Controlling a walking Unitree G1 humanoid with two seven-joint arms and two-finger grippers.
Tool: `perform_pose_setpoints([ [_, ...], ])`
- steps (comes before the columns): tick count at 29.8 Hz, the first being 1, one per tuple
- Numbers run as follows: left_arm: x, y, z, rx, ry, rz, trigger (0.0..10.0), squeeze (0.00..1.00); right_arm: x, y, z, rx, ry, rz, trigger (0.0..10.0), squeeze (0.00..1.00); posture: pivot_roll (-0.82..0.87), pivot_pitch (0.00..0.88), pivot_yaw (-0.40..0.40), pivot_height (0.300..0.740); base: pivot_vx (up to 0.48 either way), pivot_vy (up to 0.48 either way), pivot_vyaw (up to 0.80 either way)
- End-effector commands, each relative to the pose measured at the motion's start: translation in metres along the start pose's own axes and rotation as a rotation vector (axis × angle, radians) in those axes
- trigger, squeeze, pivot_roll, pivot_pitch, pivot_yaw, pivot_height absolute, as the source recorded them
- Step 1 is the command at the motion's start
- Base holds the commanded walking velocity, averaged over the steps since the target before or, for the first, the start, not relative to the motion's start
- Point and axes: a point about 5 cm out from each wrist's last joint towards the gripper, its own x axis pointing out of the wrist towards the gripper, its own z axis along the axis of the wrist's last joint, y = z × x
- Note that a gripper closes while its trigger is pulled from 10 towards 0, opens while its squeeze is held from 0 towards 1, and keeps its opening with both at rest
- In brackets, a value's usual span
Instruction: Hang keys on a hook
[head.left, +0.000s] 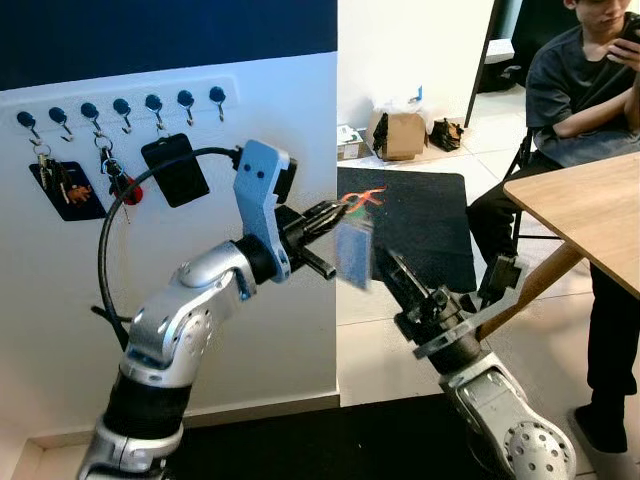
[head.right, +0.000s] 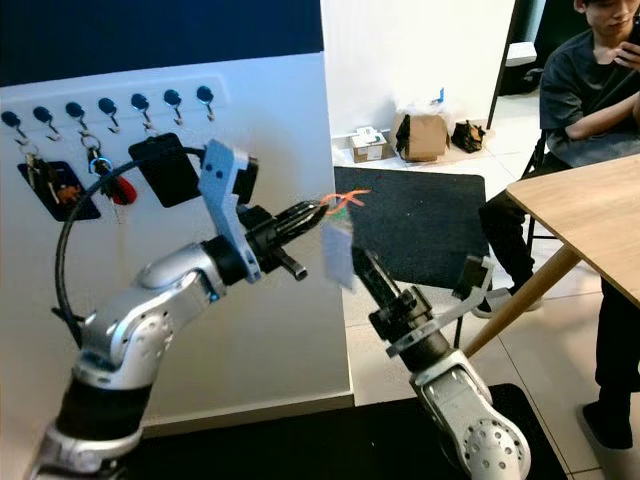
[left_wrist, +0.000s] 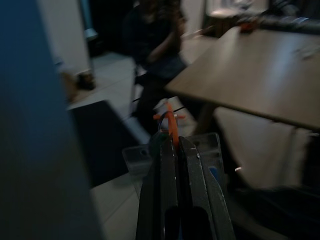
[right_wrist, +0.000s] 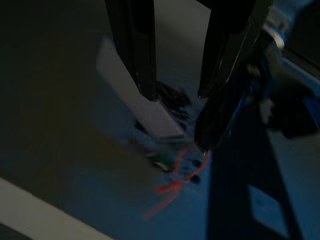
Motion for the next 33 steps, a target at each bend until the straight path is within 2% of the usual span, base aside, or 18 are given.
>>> perform_pose_setpoints([
  [1, 0.002, 0.019, 0.001, 0.063, 0.032, 0.106, 10.0, 0.0, -0.003, -0.003, -0.006, -0.033, 0.034, -0.019, 10.0, 0.0, 0.03, 0.184, 0.107, 0.74, 0.0, 0.0, 0.0],
  [2, 0.002, 0.019, 0.001, 0.063, 0.032, 0.106, 10.0, 0.0, -0.003, -0.003, -0.006, -0.033, 0.034, -0.019, 10.0, 0.0, 0.03, 0.184, 0.107, 0.74, 0.0, 0.0, 0.0],
  [3, 0.006, 0.031, 0.004, 0.073, 0.028, 0.17, 10.0, 0.0, -0.004, -0.004, -0.009, -0.056, 0.049, -0.031, 10.0, 0.0, 0.03, 0.185, 0.111, 0.74, 0.0, 0.0, 0.0],
  [4, 0.006, 0.031, 0.004, 0.073, 0.028, 0.17, 10.0, 0.0, -0.004, -0.004, -0.009, -0.056, 0.049, -0.031, 10.0, 0.0, 0.03, 0.185, 0.111, 0.74, 0.0, 0.0, 0.0],
  [5, 0.009, 0.042, 0.009, 0.081, 0.012, 0.226, 10.0, 0.0, -0.005, -0.005, -0.012, -0.076, 0.062, -0.04, 10.0, 0.0, 0.02, 0.185, 0.114, 0.74, 0.0, 0.0, 0.0],
  [6, 0.009, 0.042, 0.009, 0.081, 0.012, 0.226, 10.0, 0.0, -0.005, -0.005, -0.012, -0.076, 0.062, -0.04, 10.0, 0.0, 0.02, 0.185, 0.114, 0.74, 0.0, 0.0, 0.0],
  [9, 0.012, 0.064, 0.022, 0.149, -0.03, 0.313, 10.0, 0.0, -0.005, -0.005, -0.019, -0.1, 0.081, -0.051, 10.0, 0.0, 0.02, 0.185, 0.121, 0.74, 0.0, 0.0, 0.0],
  [10, 0.012, 0.064, 0.022, 0.149, -0.03, 0.313, 10.0, 0.0, -0.005, -0.005, -0.019, -0.1, 0.081, -0.051, 10.0, 0.0, 0.02, 0.185, 0.121, 0.74, 0.0, 0.0, 0.0],
  [11, 0.011, 0.076, 0.029, 0.185, -0.048, 0.344, 10.0, 0.0, -0.006, -0.006, -0.021, -0.106, 0.084, -0.058, 10.0, 0.0, 0.01, 0.185, 0.127, 0.74, 0.0, 0.0, 0.0],
  [12, 0.011, 0.076, 0.029, 0.185, -0.048, 0.344, 10.0, 0.0, -0.006, -0.006, -0.021, -0.106, 0.084, -0.058, 10.0, 0.0, 0.01, 0.185, 0.127, 0.74, 0.0, 0.0, 0.0],
  [14, 0.008, 0.087, 0.036, 0.215, -0.059, 0.374, 10.0, 0.0, -0.006, -0.006, -0.022, -0.112, 0.085, -0.065, 10.0, 0.0, 0.01, 0.185, 0.13, 0.74, 0.0, 0.0, 0.0],
  [15, 0.004, 0.098, 0.041, 0.253, -0.058, 0.412, 10.0, 0.0, -0.008, -0.006, -0.022, -0.118, 0.082, -0.07, 10.0, 0.0, 0.01, 0.185, 0.133, 0.74, 0.0, 0.0, 0.0],
  [17, 0.004, 0.098, 0.041, 0.253, -0.058, 0.412, 10.0, 0.0, -0.008, -0.006, -0.022, -0.118, 0.082, -0.07, 10.0, 0.0, 0.01, 0.185, 0.133, 0.74, 0.0, 0.0, 0.0],
  [18, -0.002, 0.109, 0.046, 0.296, -0.054, 0.453, 10.0, 0.0, -0.009, -0.007, -0.021, -0.122, 0.076, -0.074, 10.0, 0.0, 0.0, 0.185, 0.135, 0.74, 0.0, 0.0, 0.0],
  [19, -0.002, 0.109, 0.046, 0.296, -0.054, 0.453, 10.0, 0.0, -0.009, -0.007, -0.021, -0.122, 0.076, -0.074, 10.0, 0.0, 0.0, 0.185, 0.135, 0.74, 0.0, 0.0, 0.0],
  [22, -0.022, 0.132, 0.051, 0.38, -0.022, 0.546, 10.0, 0.0, -0.011, -0.008, -0.018, -0.129, 0.063, -0.079, 10.0, 0.0, 0.01, 0.181, 0.129, 0.74, 0.0, 0.0, 0.0],
  [27, -0.026, 0.138, 0.05, 0.374, -0.023, 0.568, 10.0, 0.0, -0.009, -0.008, -0.019, -0.135, 0.065, -0.072, 10.0, 0.0, 0.01, 0.178, 0.121, 0.74, 0.0, 0.0, 0.0],
  [33, -0.021, 0.136, 0.049, 0.35, -0.064, 0.554, 10.0, 0.0, -0.003, -0.008, -0.021, -0.138, 0.077, -0.052, 10.0, 0.0, 0.02, 0.175, 0.112, 0.74, 0.0, 0.0, 0.0],
])
